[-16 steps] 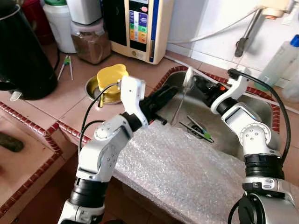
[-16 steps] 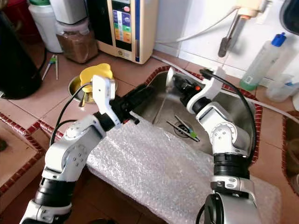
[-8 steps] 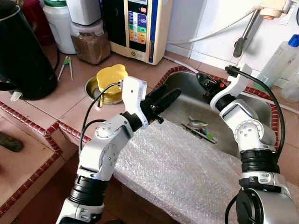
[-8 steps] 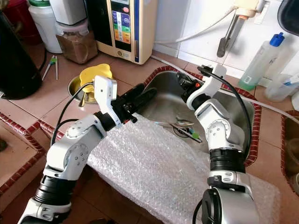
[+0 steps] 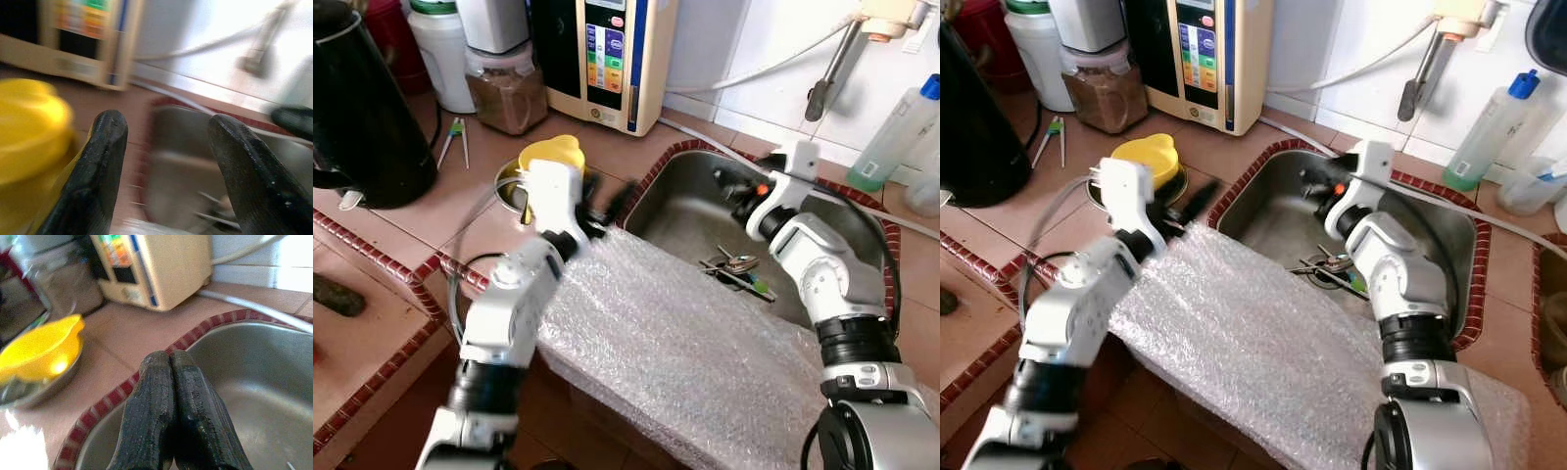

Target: Kitchen organization

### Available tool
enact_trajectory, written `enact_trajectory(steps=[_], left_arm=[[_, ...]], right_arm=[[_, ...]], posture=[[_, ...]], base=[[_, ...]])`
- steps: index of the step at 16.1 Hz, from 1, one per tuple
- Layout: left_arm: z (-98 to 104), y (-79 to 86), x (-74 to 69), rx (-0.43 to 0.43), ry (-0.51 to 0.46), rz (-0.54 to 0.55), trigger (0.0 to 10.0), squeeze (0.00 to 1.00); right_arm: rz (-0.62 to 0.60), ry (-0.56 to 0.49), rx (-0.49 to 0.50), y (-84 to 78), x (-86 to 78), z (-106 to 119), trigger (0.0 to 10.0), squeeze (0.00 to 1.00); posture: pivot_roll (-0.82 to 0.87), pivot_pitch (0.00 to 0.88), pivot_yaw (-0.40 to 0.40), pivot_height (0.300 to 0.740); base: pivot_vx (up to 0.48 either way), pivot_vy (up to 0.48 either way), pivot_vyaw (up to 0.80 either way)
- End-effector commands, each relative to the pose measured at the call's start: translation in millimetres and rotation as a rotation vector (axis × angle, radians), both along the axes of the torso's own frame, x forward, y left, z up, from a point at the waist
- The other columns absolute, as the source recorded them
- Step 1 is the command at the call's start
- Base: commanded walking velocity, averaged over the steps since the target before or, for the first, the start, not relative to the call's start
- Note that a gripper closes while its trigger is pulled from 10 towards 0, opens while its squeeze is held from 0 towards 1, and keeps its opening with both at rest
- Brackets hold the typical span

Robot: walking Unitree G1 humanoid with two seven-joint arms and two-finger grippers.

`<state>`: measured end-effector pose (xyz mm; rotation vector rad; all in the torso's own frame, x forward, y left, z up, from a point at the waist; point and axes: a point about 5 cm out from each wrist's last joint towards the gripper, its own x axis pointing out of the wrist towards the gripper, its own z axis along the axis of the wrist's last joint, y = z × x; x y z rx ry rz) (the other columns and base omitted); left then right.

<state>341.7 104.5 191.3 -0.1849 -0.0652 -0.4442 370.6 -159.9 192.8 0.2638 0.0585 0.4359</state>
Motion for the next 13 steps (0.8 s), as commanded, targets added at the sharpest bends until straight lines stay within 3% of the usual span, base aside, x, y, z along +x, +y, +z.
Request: enact_trajectory(steps=[1,2,3,4,7,10,13], left_arm=[[5,6.1,4.6,0.01,-0.021,0.051,10.0,1.0],[6,17.0,10.7,0.01,-0.013,0.123,10.0,1.0],[7,22.3,13.5,0.004,-0.014,0.157,10.0,1.0],[8,26.3,16.0,0.01,-0.018,0.188,10.0,1.0],[10,55.6,29.9,0.043,0.002,0.42,10.0,1.0],[13,69.5,36.1,0.039,0.01,0.491,10.0,1.0],[15,75.1,43.5,0.005,0.034,0.517,10.0,1.0]], right_arm=[[0.019,-0.014,-0.041,-0.7,-2.4,2,0.0,0.86],[0.064,-0.017,-0.077,4.1,-5.9,0,7.7,1.0],[0.088,-0.018,-0.087,7.3,-8.2,-2,10.0,1.0],[0.103,-0.019,-0.096,9.5,-10.2,-3,10.0,1.0],[0.224,-0.062,-0.109,26.6,-28.7,-9,10.0,1.0],[0.291,-0.118,-0.096,40.2,-44.2,-9,10.0,1.0],[0.28,-0.146,-0.099,48.8,-54.1,-12,10.0,1.0]], posture=[[-0.01,0.082,-0.011,0.74],[-0.01,0.087,-0.004,0.74],[-0.01,0.088,-0.003,0.74],[-0.01,0.091,0.001,0.74],[-0.01,0.104,0.016,0.74],[-0.01,0.117,0.019,0.74],[-0.01,0.124,0.023,0.74]], base=[[0.0,0.0,0.0],[0.0,0.0,0.0],[0.0,0.0,0.0],[0.0,0.0,0.0],[0.0,0.0,0.0],[0.0,0.0,0.0],[0.0,0.0,0.0]])
